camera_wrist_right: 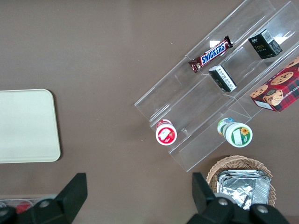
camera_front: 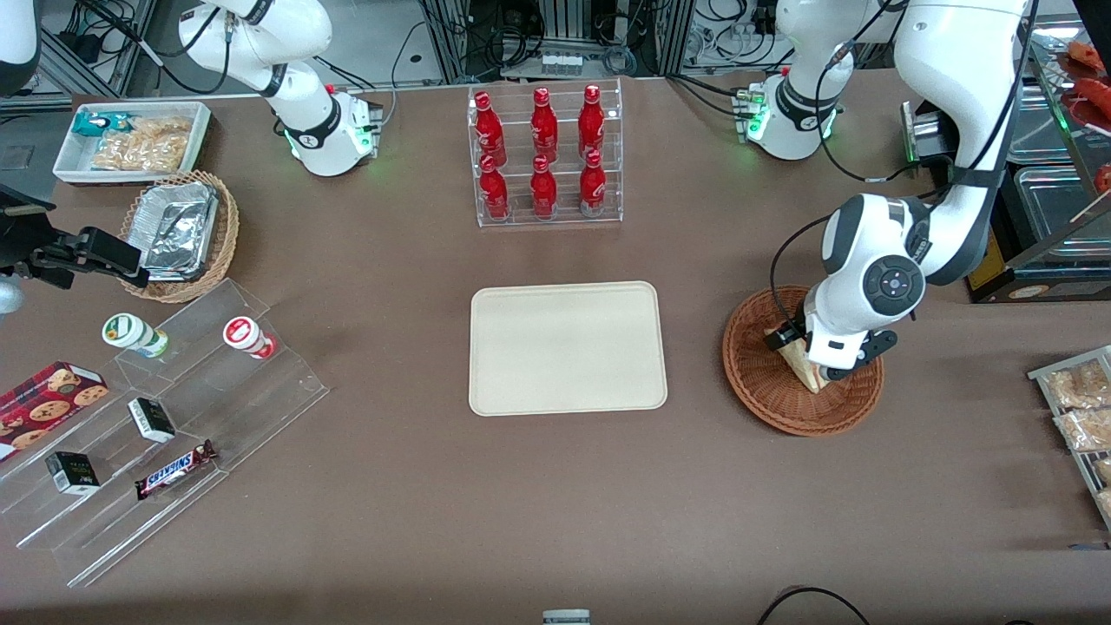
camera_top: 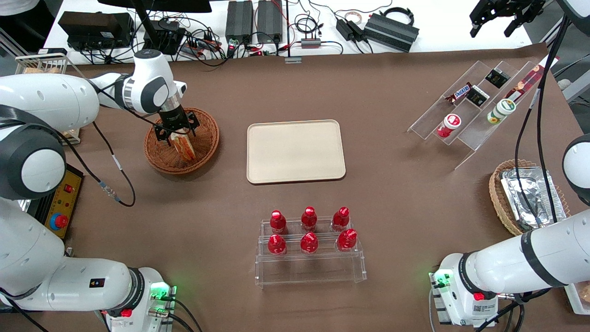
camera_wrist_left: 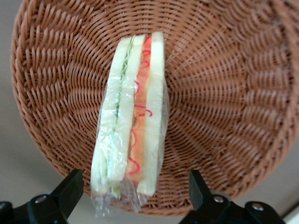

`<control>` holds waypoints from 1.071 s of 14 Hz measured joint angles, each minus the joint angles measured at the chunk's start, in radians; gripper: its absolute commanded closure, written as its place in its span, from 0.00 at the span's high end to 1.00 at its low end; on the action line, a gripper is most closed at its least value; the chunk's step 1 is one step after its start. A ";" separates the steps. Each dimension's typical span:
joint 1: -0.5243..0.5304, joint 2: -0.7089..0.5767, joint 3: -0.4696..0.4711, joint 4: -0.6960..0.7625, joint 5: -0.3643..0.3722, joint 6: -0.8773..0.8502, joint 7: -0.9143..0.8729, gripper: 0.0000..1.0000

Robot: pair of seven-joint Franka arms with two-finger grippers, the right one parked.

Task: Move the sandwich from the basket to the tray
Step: 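Close the left gripper on the sandwich's crust edge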

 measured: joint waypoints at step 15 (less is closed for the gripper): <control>0.003 0.046 0.040 -0.004 0.050 0.092 -0.004 0.83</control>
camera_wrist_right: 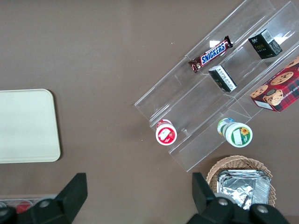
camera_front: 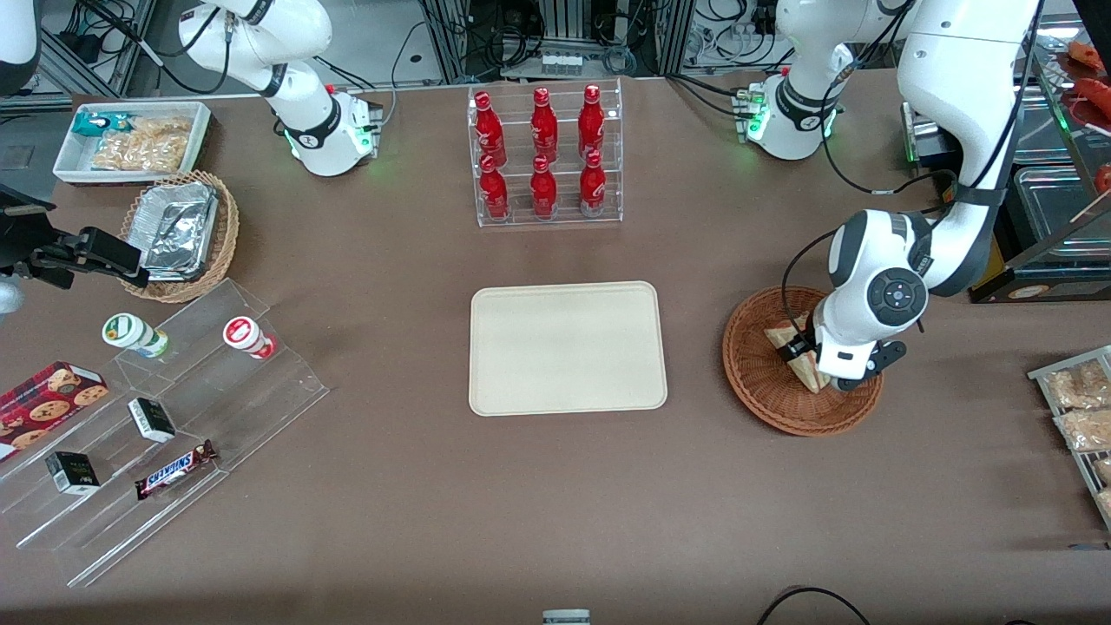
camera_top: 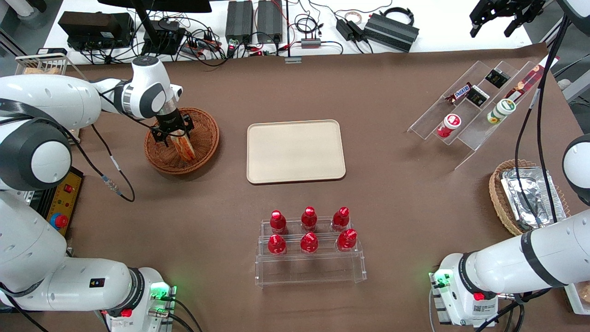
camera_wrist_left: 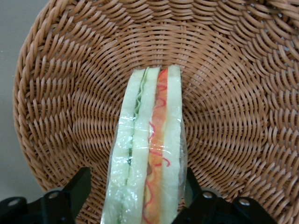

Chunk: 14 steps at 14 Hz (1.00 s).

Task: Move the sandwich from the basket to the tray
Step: 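Close the left gripper on the sandwich's crust edge, then lift the sandwich and carry it over the cream tray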

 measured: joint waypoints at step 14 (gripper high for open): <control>-0.002 -0.011 -0.005 0.015 0.000 0.018 0.026 0.10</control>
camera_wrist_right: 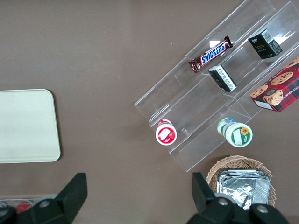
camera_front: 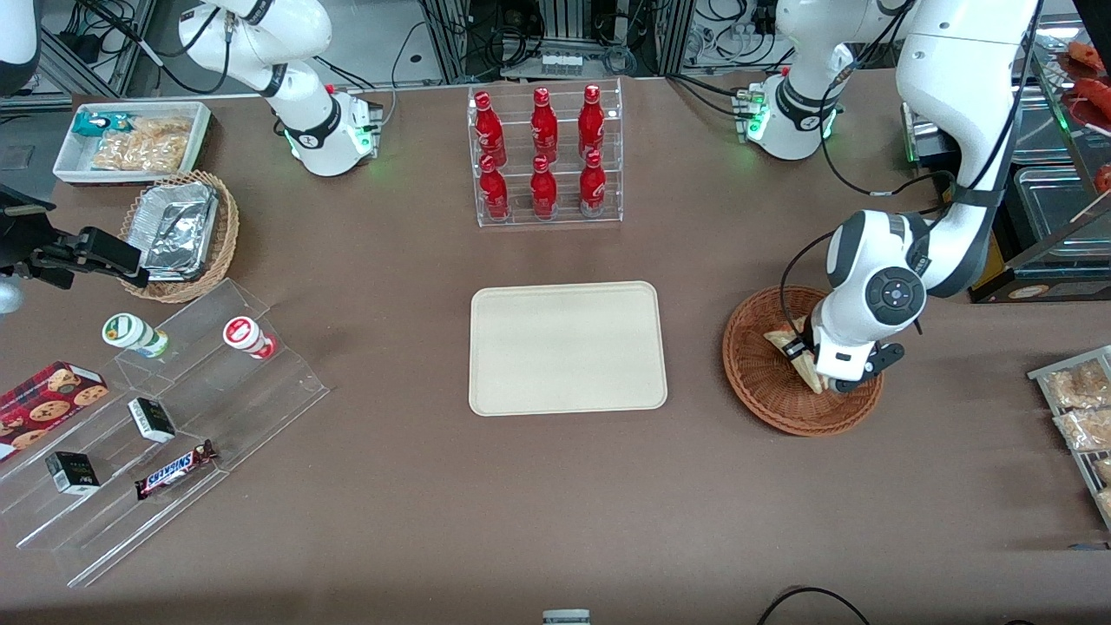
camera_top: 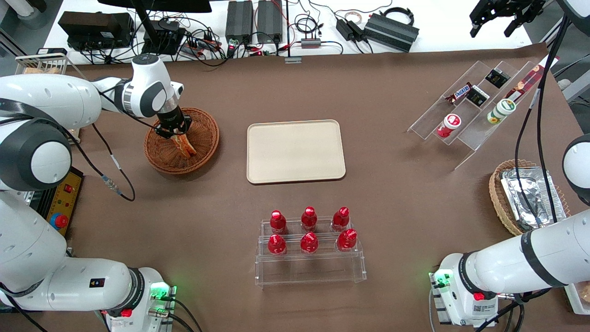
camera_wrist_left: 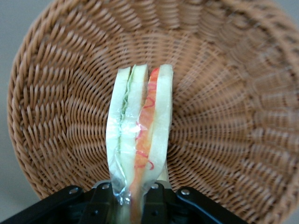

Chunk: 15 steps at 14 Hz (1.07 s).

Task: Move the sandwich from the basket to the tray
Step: 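Lift the sandwich and carry it over the cream tray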

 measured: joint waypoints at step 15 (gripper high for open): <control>-0.048 -0.005 -0.291 0.194 0.000 -0.011 0.112 0.12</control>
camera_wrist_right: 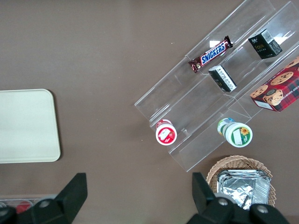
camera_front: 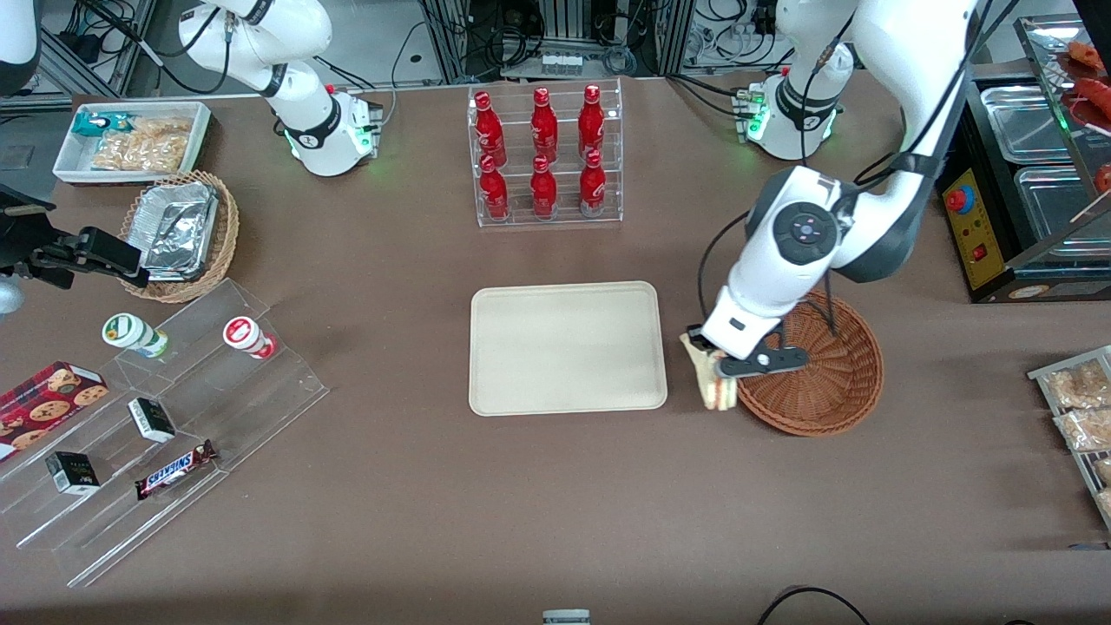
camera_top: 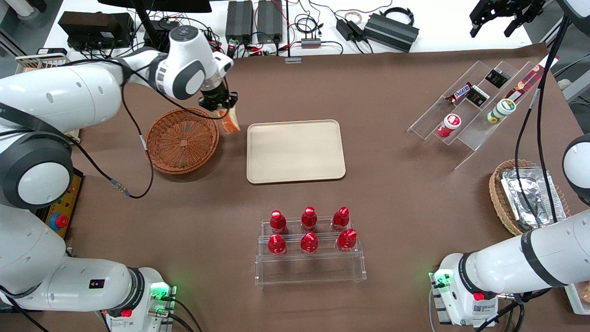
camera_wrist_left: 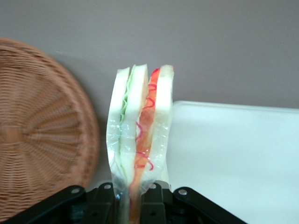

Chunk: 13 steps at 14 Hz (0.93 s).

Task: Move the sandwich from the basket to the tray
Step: 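Lift the sandwich and carry it over the cream tray, then lower the sandwich onto the tray and open the left gripper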

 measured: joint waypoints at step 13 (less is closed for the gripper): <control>-0.259 0.306 0.002 0.264 0.187 -0.010 -0.355 0.13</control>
